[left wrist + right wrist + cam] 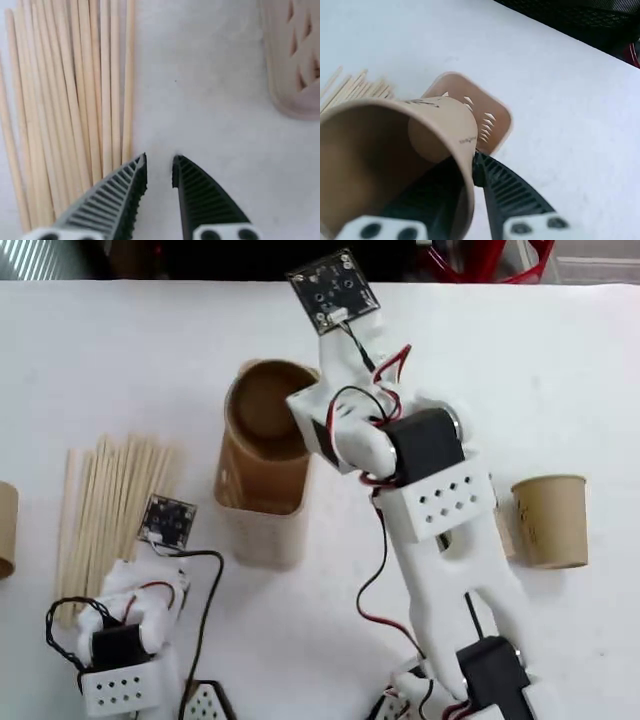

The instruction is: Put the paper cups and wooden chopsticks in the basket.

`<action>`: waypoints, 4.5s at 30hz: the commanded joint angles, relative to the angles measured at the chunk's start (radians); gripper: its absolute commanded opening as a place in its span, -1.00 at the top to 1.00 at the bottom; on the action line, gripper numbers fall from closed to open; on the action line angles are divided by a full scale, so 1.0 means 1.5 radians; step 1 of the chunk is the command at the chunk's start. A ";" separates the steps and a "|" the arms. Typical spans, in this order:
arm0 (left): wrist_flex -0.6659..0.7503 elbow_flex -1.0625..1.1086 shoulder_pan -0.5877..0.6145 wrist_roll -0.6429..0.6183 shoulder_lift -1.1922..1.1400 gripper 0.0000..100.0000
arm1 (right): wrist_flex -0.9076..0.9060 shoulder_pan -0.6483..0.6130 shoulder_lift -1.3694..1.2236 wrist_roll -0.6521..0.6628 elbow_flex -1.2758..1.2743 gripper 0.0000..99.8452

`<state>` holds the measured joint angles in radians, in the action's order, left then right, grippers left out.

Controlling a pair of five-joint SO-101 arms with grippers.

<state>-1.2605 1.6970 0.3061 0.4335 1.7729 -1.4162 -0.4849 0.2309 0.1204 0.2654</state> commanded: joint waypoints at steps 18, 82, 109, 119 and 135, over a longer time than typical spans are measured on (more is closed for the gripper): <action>-0.003 -0.001 0.004 0.004 0.005 0.79 | 0.074 0.028 -0.040 0.009 0.021 0.96; -0.003 -0.001 0.004 0.004 0.005 0.79 | -0.155 0.647 -0.259 0.035 0.093 0.62; -0.003 -0.001 0.004 0.004 0.005 0.79 | -0.200 0.688 -0.543 -0.095 0.222 0.58; -0.003 -0.001 0.004 0.004 0.005 0.79 | -0.200 0.690 -0.520 -0.211 0.289 0.58; -0.003 -0.001 0.004 0.004 0.005 0.79 | -0.199 0.665 -0.513 -0.279 0.351 0.57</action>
<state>-1.2605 1.6970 0.3061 0.4335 1.7729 -1.7093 0.5340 -0.5854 -0.2601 0.7242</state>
